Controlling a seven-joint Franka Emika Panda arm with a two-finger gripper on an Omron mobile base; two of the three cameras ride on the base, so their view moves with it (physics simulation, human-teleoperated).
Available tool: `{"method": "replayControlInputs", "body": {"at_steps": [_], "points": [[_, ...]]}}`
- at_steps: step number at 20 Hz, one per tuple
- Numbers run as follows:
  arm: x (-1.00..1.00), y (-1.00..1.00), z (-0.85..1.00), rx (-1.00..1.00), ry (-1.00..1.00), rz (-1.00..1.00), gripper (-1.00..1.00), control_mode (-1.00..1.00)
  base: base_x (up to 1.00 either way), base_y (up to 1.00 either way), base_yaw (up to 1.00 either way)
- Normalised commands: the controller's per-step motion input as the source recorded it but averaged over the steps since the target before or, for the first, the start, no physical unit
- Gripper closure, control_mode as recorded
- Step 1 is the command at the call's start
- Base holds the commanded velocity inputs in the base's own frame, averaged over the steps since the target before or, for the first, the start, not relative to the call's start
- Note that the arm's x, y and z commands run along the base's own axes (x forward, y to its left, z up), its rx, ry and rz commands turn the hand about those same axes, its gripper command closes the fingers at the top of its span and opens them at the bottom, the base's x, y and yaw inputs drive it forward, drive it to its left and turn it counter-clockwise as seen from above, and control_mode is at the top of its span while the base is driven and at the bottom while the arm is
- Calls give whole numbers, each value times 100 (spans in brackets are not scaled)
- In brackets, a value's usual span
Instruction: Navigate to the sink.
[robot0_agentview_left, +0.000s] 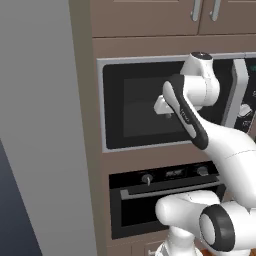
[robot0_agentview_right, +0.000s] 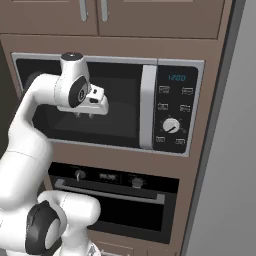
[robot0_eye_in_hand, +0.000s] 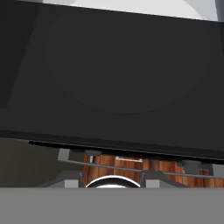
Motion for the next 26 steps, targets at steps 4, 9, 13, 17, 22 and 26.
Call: {"method": "replayControlInputs", "body": {"at_steps": [4,9,13,17,22,26], "points": [[-39,0,0,0,0,-3,-100,-100,0,0,0],[-92,0,0,0,0,-6,-100,-100,0,0,0],[-100,0,0,0,-1,-6,-100,-100,0,0,0],[-100,0,0,0,0,-2,-100,-100,0,0,0],[-55,2,0,-3,0,0,-100,100,-10,1,0],[0,0,0,0,0,0,-100,100,-66,-4,-3]]}}
